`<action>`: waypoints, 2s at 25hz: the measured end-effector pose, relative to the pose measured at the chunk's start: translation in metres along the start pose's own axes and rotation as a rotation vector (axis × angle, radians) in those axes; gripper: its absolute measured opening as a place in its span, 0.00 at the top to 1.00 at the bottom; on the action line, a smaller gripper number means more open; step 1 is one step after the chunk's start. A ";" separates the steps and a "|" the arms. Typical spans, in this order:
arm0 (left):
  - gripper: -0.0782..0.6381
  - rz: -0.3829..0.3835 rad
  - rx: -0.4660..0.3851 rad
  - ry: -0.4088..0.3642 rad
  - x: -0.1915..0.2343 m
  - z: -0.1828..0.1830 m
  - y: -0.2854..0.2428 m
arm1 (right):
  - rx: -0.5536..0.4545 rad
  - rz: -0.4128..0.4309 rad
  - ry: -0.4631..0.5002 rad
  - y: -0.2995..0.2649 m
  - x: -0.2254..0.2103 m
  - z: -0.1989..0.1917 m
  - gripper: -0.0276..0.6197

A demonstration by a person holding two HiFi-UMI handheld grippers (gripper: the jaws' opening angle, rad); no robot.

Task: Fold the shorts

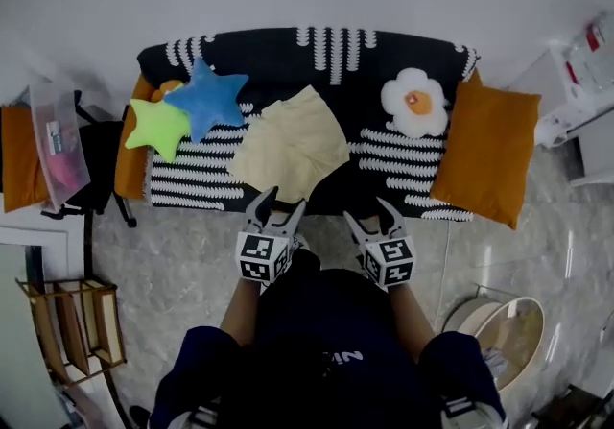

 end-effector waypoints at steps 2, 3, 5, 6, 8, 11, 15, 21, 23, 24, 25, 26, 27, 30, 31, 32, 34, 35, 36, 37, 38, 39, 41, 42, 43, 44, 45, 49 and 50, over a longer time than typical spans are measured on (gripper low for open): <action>0.53 -0.031 0.004 -0.014 0.018 0.005 -0.013 | 0.000 -0.029 -0.016 -0.016 0.006 0.002 0.51; 0.53 -0.047 0.007 -0.021 0.025 0.007 -0.018 | -0.001 -0.043 -0.023 -0.022 0.009 0.003 0.51; 0.53 -0.081 0.013 -0.035 0.038 0.009 -0.028 | -0.001 -0.073 -0.038 -0.035 0.015 0.004 0.52; 0.54 -0.099 0.017 -0.041 0.044 0.009 -0.033 | 0.000 -0.087 -0.048 -0.040 0.017 0.004 0.52; 0.54 -0.130 0.031 -0.048 0.053 0.005 -0.040 | 0.004 -0.115 -0.076 -0.050 0.020 0.002 0.53; 0.54 -0.150 0.056 -0.053 0.065 -0.001 -0.047 | 0.010 -0.148 -0.100 -0.060 0.024 0.000 0.55; 0.54 -0.161 0.054 -0.080 0.078 0.002 -0.061 | 0.016 -0.189 -0.102 -0.067 0.021 0.003 0.56; 0.54 -0.144 0.050 -0.092 0.091 0.021 -0.093 | 0.013 -0.229 -0.159 -0.076 -0.001 0.006 0.57; 0.54 -0.143 0.052 -0.093 0.094 0.026 -0.108 | 0.025 -0.235 -0.164 -0.084 -0.011 0.009 0.57; 0.54 -0.143 0.056 -0.104 0.095 0.029 -0.115 | 0.034 -0.233 -0.163 -0.090 -0.015 0.011 0.57; 0.54 -0.144 0.062 -0.122 0.097 0.032 -0.121 | 0.045 -0.229 -0.160 -0.095 -0.018 0.014 0.57; 0.54 -0.149 0.069 -0.143 0.098 0.034 -0.128 | 0.056 -0.224 -0.155 -0.101 -0.021 0.017 0.57; 0.54 -0.157 0.076 -0.166 0.099 0.038 -0.136 | 0.064 -0.219 -0.149 -0.108 -0.025 0.021 0.57; 0.55 -0.175 0.089 -0.229 0.104 0.051 -0.168 | 0.077 -0.208 -0.136 -0.125 -0.045 0.037 0.59; 0.54 -0.176 0.092 -0.242 0.104 0.055 -0.181 | 0.083 -0.207 -0.133 -0.129 -0.054 0.041 0.61; 0.55 -0.177 0.096 -0.256 0.104 0.058 -0.193 | 0.088 -0.208 -0.133 -0.131 -0.064 0.045 0.64; 0.55 -0.188 0.107 -0.309 0.104 0.066 -0.219 | 0.089 -0.218 -0.154 -0.138 -0.084 0.049 0.66; 0.55 -0.194 0.114 -0.341 0.103 0.070 -0.232 | 0.088 -0.224 -0.171 -0.140 -0.094 0.049 0.67; 0.55 -0.199 0.121 -0.369 0.102 0.073 -0.246 | 0.089 -0.230 -0.187 -0.141 -0.106 0.049 0.68; 0.55 -0.202 0.131 -0.392 0.100 0.077 -0.261 | 0.093 -0.235 -0.201 -0.142 -0.117 0.049 0.69; 0.55 -0.203 0.143 -0.414 0.099 0.080 -0.276 | 0.096 -0.240 -0.214 -0.144 -0.129 0.048 0.70; 0.55 -0.209 0.155 -0.438 0.097 0.082 -0.290 | 0.100 -0.244 -0.228 -0.145 -0.139 0.047 0.71; 0.55 -0.242 0.172 -0.496 0.092 0.087 -0.315 | 0.108 -0.245 -0.257 -0.148 -0.157 0.044 0.72; 0.56 -0.268 0.176 -0.523 0.089 0.089 -0.327 | 0.115 -0.243 -0.268 -0.149 -0.165 0.043 0.73; 0.57 -0.293 0.181 -0.549 0.087 0.091 -0.338 | 0.122 -0.240 -0.278 -0.151 -0.173 0.041 0.73; 0.57 -0.314 0.187 -0.575 0.084 0.093 -0.349 | 0.128 -0.239 -0.284 -0.154 -0.181 0.041 0.73; 0.57 -0.333 0.194 -0.604 0.082 0.095 -0.362 | 0.131 -0.241 -0.287 -0.157 -0.189 0.040 0.73; 0.57 -0.424 0.235 -0.755 0.070 0.090 -0.409 | 0.137 -0.275 -0.307 -0.165 -0.215 0.030 0.78; 0.57 -0.448 0.247 -0.796 0.068 0.087 -0.420 | 0.143 -0.285 -0.321 -0.167 -0.220 0.024 0.79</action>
Point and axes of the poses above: the fingertips, and each gripper's own axes: y backward along the fingers, x to its left, z out of its top, the point moved 8 cm from there along y, backward along the fingers, and after that the axes turned 14 degrees about z, right-handed, at the moved point
